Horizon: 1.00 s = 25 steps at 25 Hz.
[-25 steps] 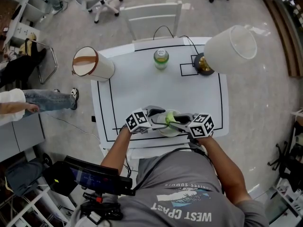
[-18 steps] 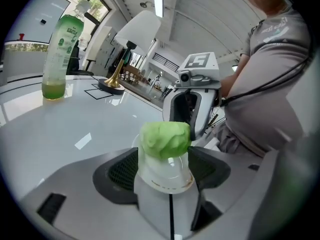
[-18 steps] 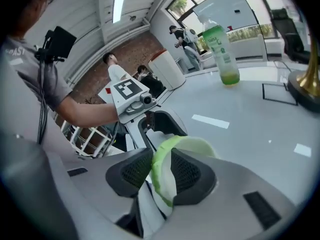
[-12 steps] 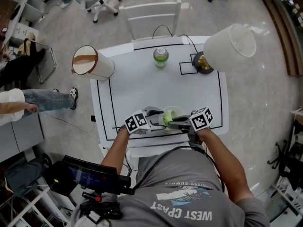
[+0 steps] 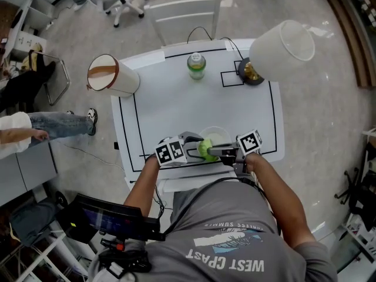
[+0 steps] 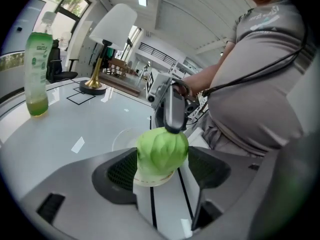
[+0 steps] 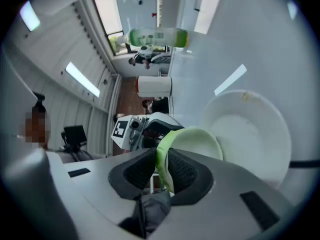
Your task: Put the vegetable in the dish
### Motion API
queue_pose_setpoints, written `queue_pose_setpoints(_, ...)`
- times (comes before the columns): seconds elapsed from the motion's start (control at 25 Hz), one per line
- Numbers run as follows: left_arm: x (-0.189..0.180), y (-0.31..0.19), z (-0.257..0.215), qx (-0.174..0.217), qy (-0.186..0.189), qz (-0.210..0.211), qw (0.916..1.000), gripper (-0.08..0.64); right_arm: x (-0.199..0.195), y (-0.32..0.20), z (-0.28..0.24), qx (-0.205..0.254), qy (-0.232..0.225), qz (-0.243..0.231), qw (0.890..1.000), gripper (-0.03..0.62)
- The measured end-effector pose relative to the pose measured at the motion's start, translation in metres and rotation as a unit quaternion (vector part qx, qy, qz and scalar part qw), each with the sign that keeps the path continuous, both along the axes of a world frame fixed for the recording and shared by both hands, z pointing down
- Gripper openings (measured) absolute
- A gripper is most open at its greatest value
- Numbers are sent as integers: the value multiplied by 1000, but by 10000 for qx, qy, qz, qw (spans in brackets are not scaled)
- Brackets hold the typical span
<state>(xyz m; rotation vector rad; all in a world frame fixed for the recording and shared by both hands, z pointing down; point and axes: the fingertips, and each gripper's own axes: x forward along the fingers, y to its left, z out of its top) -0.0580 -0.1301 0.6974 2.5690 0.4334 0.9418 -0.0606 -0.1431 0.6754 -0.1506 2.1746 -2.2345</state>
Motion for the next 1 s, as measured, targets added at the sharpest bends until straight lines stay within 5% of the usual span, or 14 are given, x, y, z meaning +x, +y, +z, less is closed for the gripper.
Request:
queue_pose_setpoints(0.12, 9, 4, 1, 129, -77, 205, 9997, 318, 8, 6, 4, 559, 742, -389, 9949, 83)
queue_pose_setpoints(0.4, 26, -4, 0, 362, -137, 380, 9985, 319, 30, -1, 4, 1208, 1698, -253, 9777, 110)
queue_pose_setpoints(0.72, 41, -8, 3, 523, -220, 449, 9974, 319, 56, -9, 3, 1236, 1893, 217, 9739, 112)
queue_pose_setpoints(1.0, 49, -18, 3, 122, -134, 91, 9998, 318, 68, -20, 6, 789, 1291, 983, 9836, 112)
